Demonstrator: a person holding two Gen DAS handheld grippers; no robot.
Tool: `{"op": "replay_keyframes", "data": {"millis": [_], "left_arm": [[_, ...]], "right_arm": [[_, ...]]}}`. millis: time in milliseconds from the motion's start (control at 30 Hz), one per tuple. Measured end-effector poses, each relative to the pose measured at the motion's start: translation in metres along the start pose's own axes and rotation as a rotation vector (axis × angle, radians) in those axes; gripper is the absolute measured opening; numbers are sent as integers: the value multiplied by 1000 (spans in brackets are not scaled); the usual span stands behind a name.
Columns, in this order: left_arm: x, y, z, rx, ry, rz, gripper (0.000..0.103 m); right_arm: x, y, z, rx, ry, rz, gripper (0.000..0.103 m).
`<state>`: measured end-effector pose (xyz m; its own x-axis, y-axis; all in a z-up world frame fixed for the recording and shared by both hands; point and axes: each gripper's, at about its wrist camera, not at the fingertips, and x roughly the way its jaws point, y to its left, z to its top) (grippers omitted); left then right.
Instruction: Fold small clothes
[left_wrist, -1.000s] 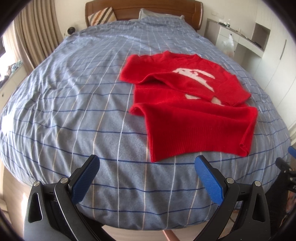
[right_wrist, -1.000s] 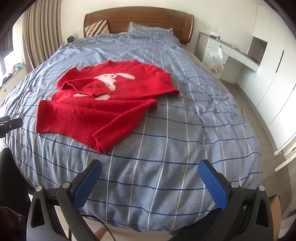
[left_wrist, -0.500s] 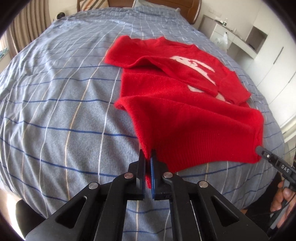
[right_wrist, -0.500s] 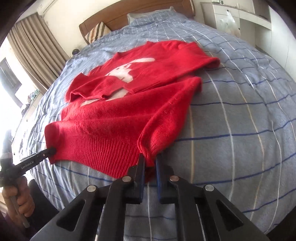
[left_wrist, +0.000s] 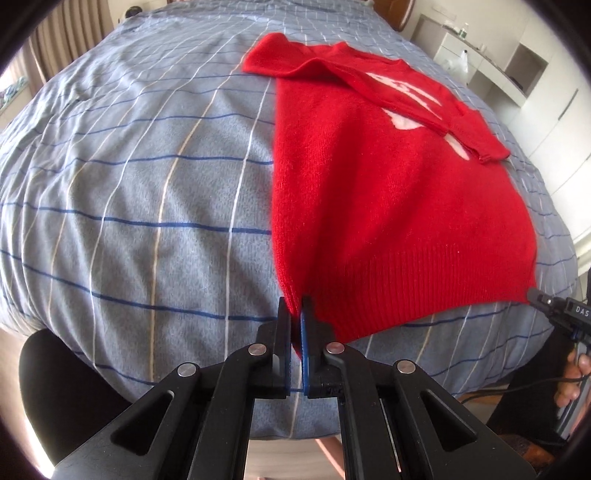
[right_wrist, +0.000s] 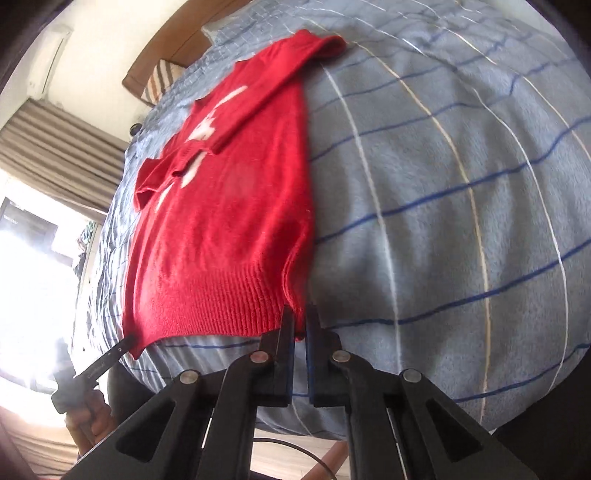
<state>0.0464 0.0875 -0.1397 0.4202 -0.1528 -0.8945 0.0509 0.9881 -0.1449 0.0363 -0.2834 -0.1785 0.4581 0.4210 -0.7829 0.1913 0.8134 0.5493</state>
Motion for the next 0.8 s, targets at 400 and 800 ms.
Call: {"op": "replay_keyframes", "data": {"millis": [400, 800], "left_arm": [[28, -10, -4, 56, -26, 114, 2], [30, -20, -6, 76, -40, 176, 3]], "right_arm": [[22, -10, 3, 51, 4, -42, 4], [25, -6, 0, 24, -26, -56, 4]]}}
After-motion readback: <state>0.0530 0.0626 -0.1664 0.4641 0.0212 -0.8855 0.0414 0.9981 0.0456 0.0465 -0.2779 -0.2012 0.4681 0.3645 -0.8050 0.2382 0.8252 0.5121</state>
